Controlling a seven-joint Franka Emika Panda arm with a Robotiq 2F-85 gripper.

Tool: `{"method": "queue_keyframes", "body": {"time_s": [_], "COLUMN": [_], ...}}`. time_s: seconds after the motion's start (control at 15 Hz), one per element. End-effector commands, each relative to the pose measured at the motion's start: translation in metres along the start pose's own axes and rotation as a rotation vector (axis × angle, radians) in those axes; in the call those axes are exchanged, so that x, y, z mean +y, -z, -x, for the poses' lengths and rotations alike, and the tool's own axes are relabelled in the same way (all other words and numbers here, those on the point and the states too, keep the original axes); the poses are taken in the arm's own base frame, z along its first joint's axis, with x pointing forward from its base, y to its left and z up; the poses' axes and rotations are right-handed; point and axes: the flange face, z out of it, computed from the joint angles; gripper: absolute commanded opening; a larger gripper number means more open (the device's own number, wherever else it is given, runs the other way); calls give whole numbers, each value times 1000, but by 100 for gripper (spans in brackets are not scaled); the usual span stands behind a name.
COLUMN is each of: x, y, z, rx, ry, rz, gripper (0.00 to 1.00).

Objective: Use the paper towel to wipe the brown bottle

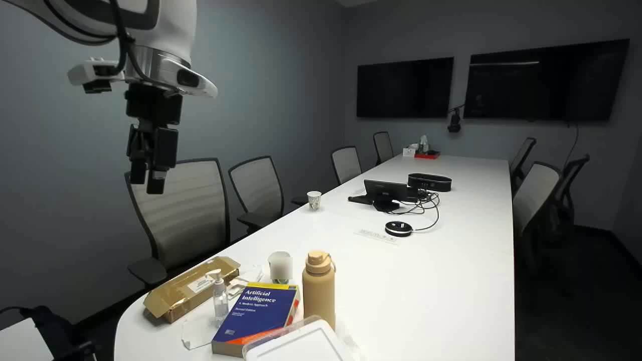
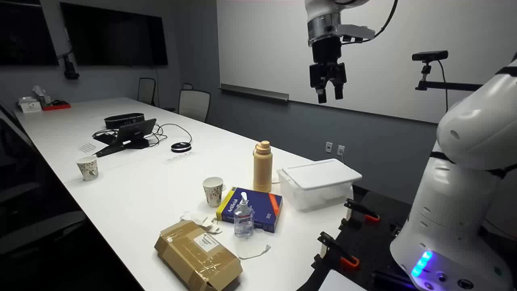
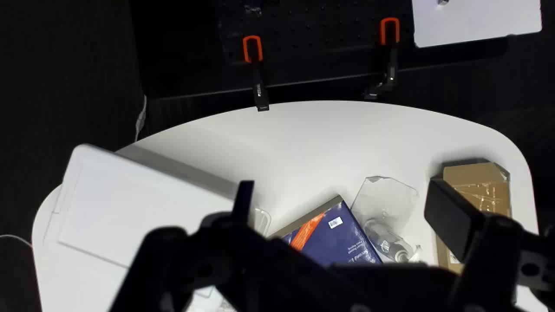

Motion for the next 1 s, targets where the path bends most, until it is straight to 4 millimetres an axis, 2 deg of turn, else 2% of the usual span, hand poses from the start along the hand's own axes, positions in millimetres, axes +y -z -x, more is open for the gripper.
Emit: {"method": "queue_keyframes", "body": {"time_s": [0.0, 0.27, 0.47, 0.67, 0.93], "x": [0, -7, -23, -54, -108], "y": [0, -5, -17, -33, -59], "z": [0, -30, -77, -132, -198], "rx": [0, -28, -24, 1, 42], "ry": [0, 53, 105, 161, 244], "rz": [0, 28, 57, 71, 107], "gripper": [100, 100, 100, 100, 100]}}
